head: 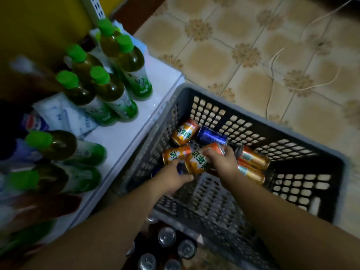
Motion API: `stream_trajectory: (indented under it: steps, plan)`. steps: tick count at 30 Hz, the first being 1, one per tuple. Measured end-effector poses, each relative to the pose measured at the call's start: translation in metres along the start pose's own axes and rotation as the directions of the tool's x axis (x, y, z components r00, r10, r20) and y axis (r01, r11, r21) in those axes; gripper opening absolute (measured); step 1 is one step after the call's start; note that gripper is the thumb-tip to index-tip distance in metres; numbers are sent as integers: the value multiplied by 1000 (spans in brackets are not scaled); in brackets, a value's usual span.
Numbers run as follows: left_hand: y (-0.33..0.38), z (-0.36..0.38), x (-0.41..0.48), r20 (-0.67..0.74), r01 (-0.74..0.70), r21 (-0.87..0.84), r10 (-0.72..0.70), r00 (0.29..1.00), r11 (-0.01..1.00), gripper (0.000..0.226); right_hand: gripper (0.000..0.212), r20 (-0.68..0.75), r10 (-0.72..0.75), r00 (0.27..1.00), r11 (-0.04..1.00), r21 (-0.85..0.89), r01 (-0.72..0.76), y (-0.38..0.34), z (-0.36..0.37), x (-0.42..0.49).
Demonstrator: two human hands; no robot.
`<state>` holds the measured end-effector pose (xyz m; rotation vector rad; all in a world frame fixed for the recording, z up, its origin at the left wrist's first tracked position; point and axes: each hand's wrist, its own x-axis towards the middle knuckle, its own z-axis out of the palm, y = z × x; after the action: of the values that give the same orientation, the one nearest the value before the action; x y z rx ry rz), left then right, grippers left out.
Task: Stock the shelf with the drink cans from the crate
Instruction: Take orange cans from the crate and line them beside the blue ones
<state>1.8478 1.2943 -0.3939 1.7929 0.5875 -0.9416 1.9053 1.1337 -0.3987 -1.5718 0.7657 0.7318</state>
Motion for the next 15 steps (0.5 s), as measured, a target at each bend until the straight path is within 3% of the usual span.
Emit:
stream_trajectory:
  steps: [3,7,11,15]
  plan:
    - [33,-9,-45,-118,-122,-351,86,989,928,61,33,108,-22,994,977,215,-2,-39,-3,-49]
    - [81,-35,-128,-308,-352,-611,198,931,709,55,44,302,-177,937,959,266,96,-83,-4,-123]
    - [113,-78,-229,-412,-535,-581,346,843,613,49,67,461,-316,829,943,59,327,-128,-4,-218]
    - [125,-111,-333,-486,-666,-302,491,723,682,61,58,579,-456,676,782,-102,615,-173,8,-326]
